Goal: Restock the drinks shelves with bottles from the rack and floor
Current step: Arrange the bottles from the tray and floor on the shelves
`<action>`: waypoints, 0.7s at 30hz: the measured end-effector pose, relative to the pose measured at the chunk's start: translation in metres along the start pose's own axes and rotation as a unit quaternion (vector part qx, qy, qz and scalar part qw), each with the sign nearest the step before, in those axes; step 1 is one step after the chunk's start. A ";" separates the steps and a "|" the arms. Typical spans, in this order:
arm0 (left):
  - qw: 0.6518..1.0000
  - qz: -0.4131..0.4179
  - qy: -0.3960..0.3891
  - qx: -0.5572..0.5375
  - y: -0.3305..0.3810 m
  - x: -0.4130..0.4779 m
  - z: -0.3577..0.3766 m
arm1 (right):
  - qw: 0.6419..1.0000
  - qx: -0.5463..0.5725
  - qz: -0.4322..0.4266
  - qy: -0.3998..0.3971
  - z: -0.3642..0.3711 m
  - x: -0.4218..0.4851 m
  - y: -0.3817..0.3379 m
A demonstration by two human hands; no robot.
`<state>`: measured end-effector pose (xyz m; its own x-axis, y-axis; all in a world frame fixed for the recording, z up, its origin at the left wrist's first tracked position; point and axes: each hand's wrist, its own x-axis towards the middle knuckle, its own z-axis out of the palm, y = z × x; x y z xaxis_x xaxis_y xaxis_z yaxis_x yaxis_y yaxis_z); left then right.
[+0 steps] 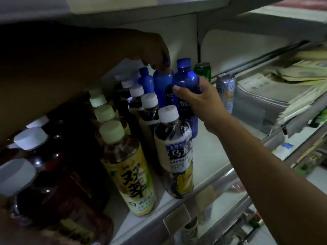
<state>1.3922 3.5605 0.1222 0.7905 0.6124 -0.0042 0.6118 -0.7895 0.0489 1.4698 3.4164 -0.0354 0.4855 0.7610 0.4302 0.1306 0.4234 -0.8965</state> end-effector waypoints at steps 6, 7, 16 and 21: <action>1.000 -0.009 -0.013 -0.027 -0.017 0.009 0.013 | 0.999 0.023 0.020 -0.031 0.008 0.020 0.023; 0.999 -0.005 -0.008 -0.031 -0.019 0.011 0.015 | 0.999 0.022 0.020 -0.035 0.010 0.023 0.027; 1.000 -0.020 -0.006 -0.012 -0.029 0.035 0.031 | 0.999 -0.010 0.005 -0.049 0.021 0.039 0.061; 1.000 -0.025 0.006 -0.014 -0.034 0.044 0.037 | 0.992 -0.111 0.010 -0.057 0.028 0.030 0.069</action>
<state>1.4074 3.6133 0.0835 0.7584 0.6518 0.0048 0.6495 -0.7563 0.0777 1.4693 3.4823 -0.0818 0.3897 0.8244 0.4106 0.3157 0.2993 -0.9004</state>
